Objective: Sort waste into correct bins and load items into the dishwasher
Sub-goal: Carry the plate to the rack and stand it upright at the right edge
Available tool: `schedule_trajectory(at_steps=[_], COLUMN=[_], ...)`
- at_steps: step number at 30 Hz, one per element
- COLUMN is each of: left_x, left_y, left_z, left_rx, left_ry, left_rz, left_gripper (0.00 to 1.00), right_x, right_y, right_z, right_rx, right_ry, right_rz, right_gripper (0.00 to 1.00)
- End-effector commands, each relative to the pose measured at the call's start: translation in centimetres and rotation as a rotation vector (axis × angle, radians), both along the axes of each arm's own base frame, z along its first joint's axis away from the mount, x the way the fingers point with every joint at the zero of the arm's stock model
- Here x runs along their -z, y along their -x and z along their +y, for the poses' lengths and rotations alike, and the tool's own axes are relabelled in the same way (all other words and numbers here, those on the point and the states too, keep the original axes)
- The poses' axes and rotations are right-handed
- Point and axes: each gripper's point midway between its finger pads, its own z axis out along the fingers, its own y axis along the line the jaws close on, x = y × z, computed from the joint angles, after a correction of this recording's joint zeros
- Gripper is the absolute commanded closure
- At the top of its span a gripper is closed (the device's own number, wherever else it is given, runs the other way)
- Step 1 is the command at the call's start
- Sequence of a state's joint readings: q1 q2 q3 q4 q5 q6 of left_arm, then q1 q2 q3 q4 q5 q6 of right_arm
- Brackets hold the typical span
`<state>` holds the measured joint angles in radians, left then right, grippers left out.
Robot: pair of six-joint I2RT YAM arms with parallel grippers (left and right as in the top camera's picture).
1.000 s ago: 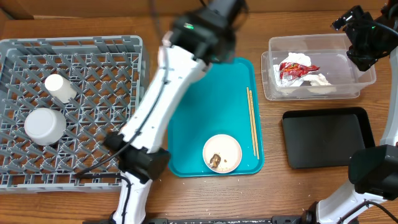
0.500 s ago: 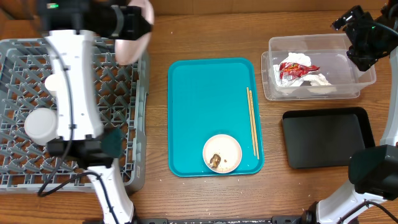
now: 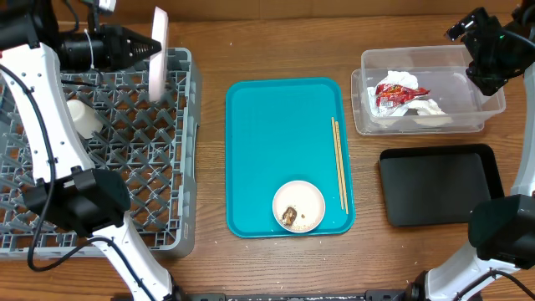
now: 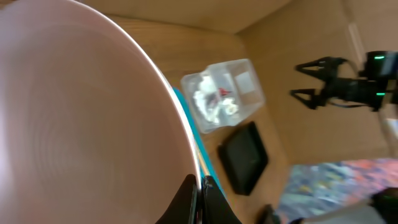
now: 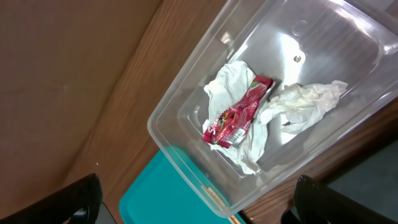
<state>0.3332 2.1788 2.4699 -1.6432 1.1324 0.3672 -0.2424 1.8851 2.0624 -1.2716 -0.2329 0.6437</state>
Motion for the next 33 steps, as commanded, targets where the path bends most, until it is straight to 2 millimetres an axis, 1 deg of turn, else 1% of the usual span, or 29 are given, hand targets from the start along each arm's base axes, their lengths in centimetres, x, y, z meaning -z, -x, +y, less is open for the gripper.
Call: schedule_trajectory(at_steps=[1, 13, 17, 21, 25, 31, 33], left_x=[-1.4, 1.7, 3.2, 4.5, 4.8, 5.8, 6.6], left_y=[-0.2, -1.7, -2.2, -2.4, -2.4, -2.4, -2.4], left_z=[-0.4, 1.5, 2.2, 2.1, 2.0, 2.0, 2.3], left_rx=[0.043, 0.004, -0.016, -0.019, -0.009, -0.017, -0.038], left_ry=[0.158, 0.169, 0.182, 0.227, 0.278, 0.264, 0.229], left_rz=[-0.084, -0.080, -0.057, -0.034, -0.043, -0.016, 0.027], left_gripper=[0.96, 0.96, 0.96, 0.96, 0.96, 0.96, 0.96], right_x=[-1.1, -1.1, -1.1, -1.1, -1.1, -1.1, -1.1], right_y=[-0.2, -0.2, -0.2, -0.2, -0.2, -0.2, -0.2], right_z=[-0.3, -0.3, -0.3, -0.2, -0.3, -0.3, -0.2], right_rx=[0.005, 0.005, 0.005, 0.004, 0.005, 0.005, 0.004], right_ry=[0.004, 0.004, 0.004, 0.004, 0.004, 0.004, 0.004], right_rz=[-0.033, -0.033, -0.033, -0.033, -0.033, -0.033, -0.033], right_gripper=[0.00, 0.00, 0.00, 0.00, 0.00, 0.00, 0.00])
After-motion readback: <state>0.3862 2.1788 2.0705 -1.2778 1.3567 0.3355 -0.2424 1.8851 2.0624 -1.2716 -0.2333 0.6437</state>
